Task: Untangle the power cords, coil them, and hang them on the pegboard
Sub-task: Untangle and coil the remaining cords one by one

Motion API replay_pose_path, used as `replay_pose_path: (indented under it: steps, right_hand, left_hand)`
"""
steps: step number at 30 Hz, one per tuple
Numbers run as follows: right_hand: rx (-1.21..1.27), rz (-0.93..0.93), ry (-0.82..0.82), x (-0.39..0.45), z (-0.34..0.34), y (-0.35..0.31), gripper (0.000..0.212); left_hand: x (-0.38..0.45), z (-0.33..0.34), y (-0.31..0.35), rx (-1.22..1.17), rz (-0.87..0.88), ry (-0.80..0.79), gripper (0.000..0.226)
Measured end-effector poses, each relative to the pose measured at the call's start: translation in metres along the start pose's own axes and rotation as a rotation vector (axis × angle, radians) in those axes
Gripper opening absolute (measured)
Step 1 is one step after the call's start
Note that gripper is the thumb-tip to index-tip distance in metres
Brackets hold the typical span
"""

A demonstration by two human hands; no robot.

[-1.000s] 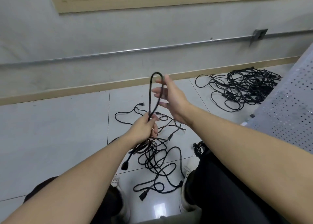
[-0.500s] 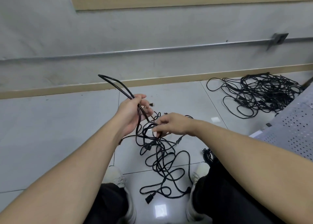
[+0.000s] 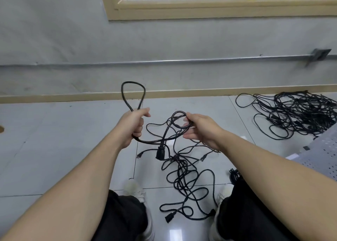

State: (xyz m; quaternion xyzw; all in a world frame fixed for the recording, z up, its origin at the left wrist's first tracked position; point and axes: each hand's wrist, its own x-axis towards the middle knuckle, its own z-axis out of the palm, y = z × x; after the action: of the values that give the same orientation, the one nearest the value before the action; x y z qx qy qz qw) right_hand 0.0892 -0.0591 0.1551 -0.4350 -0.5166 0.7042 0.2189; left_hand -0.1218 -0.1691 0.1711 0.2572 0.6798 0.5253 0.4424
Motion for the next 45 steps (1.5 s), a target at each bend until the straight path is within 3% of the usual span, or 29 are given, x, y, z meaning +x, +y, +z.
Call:
replay_pose_path:
  steps: [5, 8, 11, 17, 23, 28, 30, 33, 36, 38, 43, 45]
  right_hand:
    - [0.17, -0.051, 0.004, -0.004, 0.007, -0.003, 0.024]
    - [0.214, -0.083, -0.001, -0.007, 0.007, -0.006, 0.019]
    - [0.258, -0.066, -0.003, -0.008, 0.006, -0.008, 0.018]
    - [0.256, -0.047, 0.061, -0.012, 0.017, -0.012, 0.024]
    - [0.211, 0.06, 0.057, -0.004, 0.016, -0.009, 0.032]
    - [-0.325, -0.277, 0.081, -0.003, 0.02, -0.003, 0.029]
    - [-0.255, -0.26, 0.063, -0.001, 0.022, -0.002, 0.03]
    - [-0.081, -0.002, -0.033, 0.0, 0.017, -0.006, 0.046]
    - [0.187, 0.158, -0.125, 0.003, 0.01, -0.009, 0.043]
    - [0.309, 0.176, -0.055, 0.007, 0.007, -0.011, 0.034]
    - [0.634, 0.088, 0.319, 0.013, 0.002, -0.011, 0.025]
    - [0.759, 0.026, 0.357, 0.012, -0.001, -0.014, 0.024]
  left_hand:
    - [-0.009, 0.011, -0.008, 0.316, -0.017, -0.155, 0.047]
    - [-0.011, 0.017, -0.012, 0.359, -0.037, -0.275, 0.066]
    - [-0.013, 0.024, -0.011, 0.433, -0.004, -0.339, 0.03]
    - [-0.007, 0.03, -0.012, 0.622, 0.116, -0.105, 0.023]
    - [0.001, 0.006, -0.011, 0.125, -0.048, -0.147, 0.015]
    - [-0.004, 0.008, -0.008, 0.053, 0.029, -0.095, 0.016]
    - [-0.001, 0.007, -0.006, 0.001, 0.071, 0.005, 0.016]
    - [0.006, 0.007, -0.008, -0.126, 0.081, 0.162, 0.017]
    - [0.01, 0.009, -0.01, -0.23, 0.077, 0.266, 0.02]
    - [0.01, 0.012, -0.011, -0.288, 0.074, 0.309, 0.022]
    - [0.019, 0.014, -0.021, -0.482, -0.068, 0.401, 0.017]
    - [0.02, 0.014, -0.025, -0.472, -0.099, 0.4, 0.017]
